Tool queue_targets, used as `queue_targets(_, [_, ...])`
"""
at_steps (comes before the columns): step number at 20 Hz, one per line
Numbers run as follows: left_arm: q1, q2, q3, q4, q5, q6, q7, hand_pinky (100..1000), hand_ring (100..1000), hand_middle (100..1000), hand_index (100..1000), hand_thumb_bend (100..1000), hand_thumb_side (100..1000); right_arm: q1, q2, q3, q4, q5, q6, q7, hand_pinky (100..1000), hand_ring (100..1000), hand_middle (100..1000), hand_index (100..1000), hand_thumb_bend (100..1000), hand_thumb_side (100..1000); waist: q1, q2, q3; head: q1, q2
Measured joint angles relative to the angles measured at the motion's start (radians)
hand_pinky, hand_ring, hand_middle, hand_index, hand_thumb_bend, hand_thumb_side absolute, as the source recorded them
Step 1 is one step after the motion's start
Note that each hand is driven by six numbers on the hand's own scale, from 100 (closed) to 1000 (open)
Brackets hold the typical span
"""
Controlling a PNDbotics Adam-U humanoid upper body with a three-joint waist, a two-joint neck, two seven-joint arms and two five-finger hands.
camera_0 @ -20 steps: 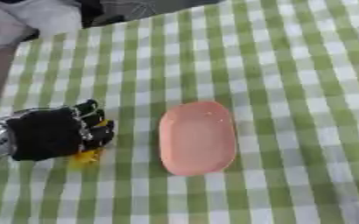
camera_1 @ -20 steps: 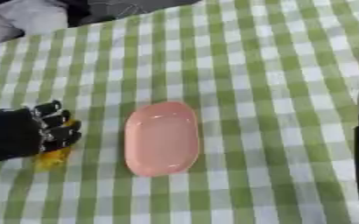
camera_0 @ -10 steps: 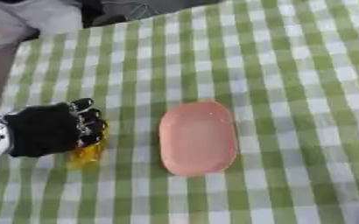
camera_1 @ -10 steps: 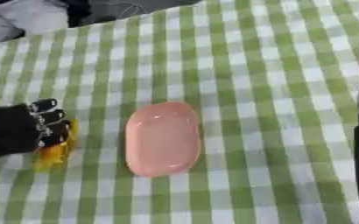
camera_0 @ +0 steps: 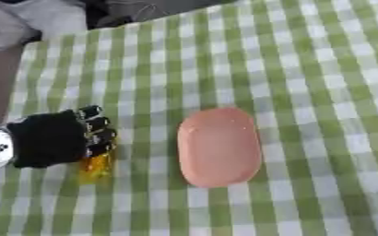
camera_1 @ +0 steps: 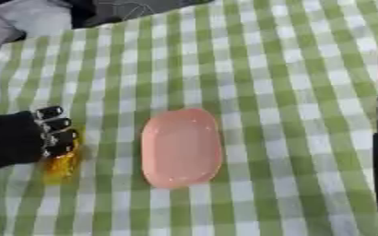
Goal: Pick up objects on the table and place them in the box.
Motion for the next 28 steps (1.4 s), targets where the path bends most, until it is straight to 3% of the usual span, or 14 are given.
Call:
queue_targets(10, [-0.021, -0.001, -0.02, 0.025, -0.041, 0.0, 0.0, 379, 504, 503, 591, 684, 100, -0.008, 0.008, 0.0, 0.0, 0.01, 0.011, -0.006, 575, 668, 726, 1000, 100, 1000, 0.01, 0.005, -0.003, -0.001, 0.0])
queue_targets(18, [-0.075, -0.035, -0.071, 0.052, -0.1, 0.0, 0.0, 378, 509, 507, 598, 667, 100, -0.018, 0.009, 0.004, 0.0, 0.029, 0.033, -0.016, 586, 677, 734, 1000, 100, 1000, 0.037, 0.015, -0.022, -0.01, -0.008])
queue_targets(24, [-0.106, -0.044, -0.096, 0.075, -0.149, 0.004, 0.004, 376, 509, 508, 600, 625, 100, -0.018, 0.014, 0.005, 0.0, 0.051, 0.053, -0.025, 607, 695, 748, 1000, 100, 1000, 0.042, 0.025, -0.02, -0.01, -0.012])
queue_targets(28, [-0.11, -0.053, -0.099, 0.081, -0.157, 0.006, 0.006, 351, 485, 483, 562, 544, 100, -0.018, 0.018, 0.001, 0.0, 0.066, 0.067, -0.031, 612, 699, 751, 1000, 100, 1000, 0.042, 0.029, -0.014, -0.01, -0.019])
